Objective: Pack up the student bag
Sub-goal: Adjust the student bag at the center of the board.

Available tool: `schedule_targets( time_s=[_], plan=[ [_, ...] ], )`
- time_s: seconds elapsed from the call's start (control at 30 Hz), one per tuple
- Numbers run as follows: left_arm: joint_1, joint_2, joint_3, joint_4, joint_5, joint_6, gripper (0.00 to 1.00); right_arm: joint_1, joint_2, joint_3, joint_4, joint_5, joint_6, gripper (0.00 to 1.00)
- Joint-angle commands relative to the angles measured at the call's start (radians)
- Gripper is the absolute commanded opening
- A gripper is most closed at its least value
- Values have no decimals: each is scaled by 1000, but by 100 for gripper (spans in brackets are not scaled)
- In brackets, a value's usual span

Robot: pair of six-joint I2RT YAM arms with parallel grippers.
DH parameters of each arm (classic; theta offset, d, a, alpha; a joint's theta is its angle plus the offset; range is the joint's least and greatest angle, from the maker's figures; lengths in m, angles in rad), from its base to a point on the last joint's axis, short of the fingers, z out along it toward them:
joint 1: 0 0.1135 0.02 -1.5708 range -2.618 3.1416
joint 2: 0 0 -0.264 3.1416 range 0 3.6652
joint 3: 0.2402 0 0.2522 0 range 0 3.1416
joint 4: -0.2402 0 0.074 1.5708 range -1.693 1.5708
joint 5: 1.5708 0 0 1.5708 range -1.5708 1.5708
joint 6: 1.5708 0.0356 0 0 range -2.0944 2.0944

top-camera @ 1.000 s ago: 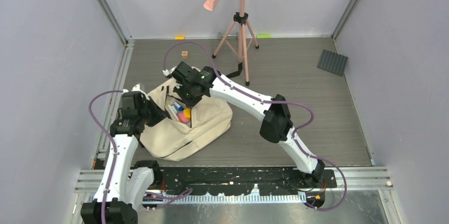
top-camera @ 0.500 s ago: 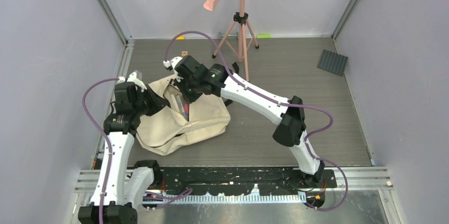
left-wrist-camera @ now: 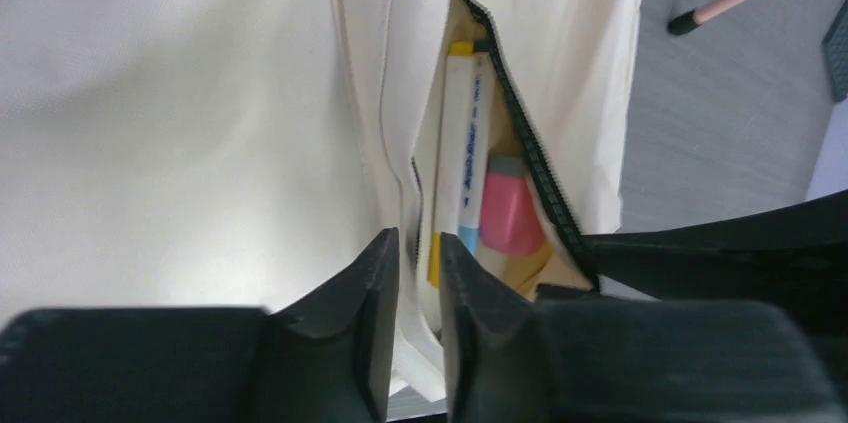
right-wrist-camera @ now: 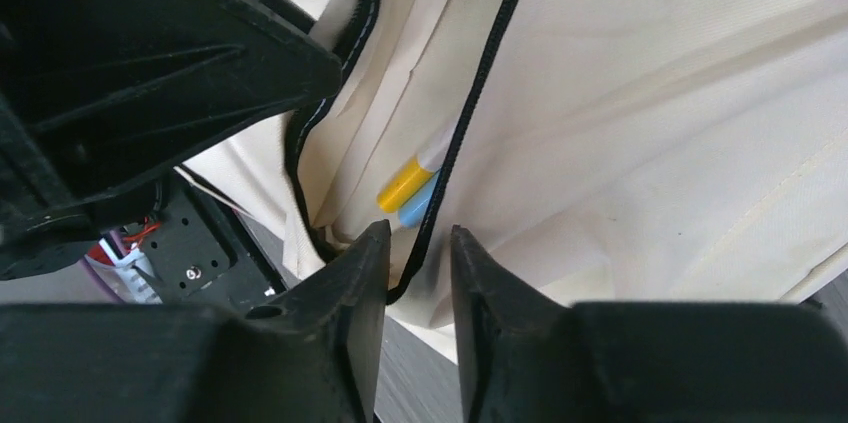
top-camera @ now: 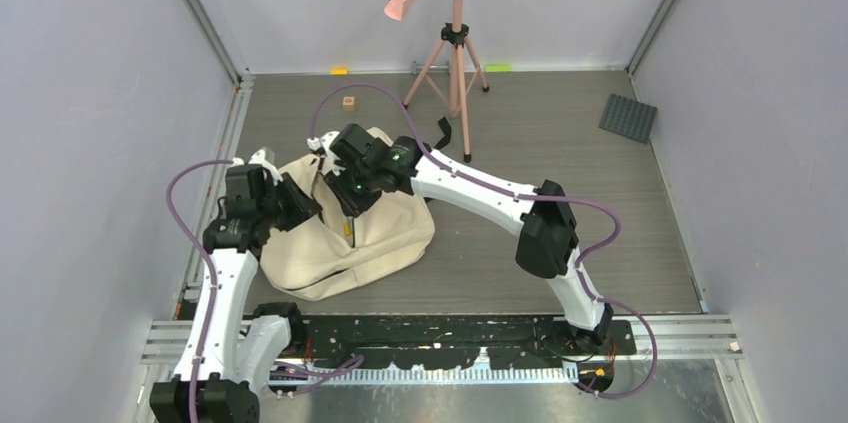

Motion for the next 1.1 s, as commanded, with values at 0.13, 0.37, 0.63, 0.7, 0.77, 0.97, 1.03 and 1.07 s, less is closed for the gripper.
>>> schedule_targets(
  time_s=[0.13,0.37,0.63,0.7,0.77,0.97,1.03,1.07],
  plan=[
    [6,59,253,-40,-62,-14,45,-9,-90,111,0,48,35,58],
    [11,210,326,64,-117,-2,50,-96,-43,202,9,70,160,58],
    [8,467,416,249,-56,150,40,-166,-67,126,34,71,240,53],
    [-6,534,439,281,-58,180,39,-170,-84,80,45,75,242,53],
    [-11,588,465,288,-65,196,39,-174,-92,45,50,77,244,53],
    [-44,707,552,233,-87,258,34,-192,-101,6,48,79,240,53],
    [-46,719,558,219,-99,267,34,-198,-105,-1,47,82,242,53],
    [-70,719,554,214,-108,270,34,-201,-104,-5,48,83,244,53]
  ],
)
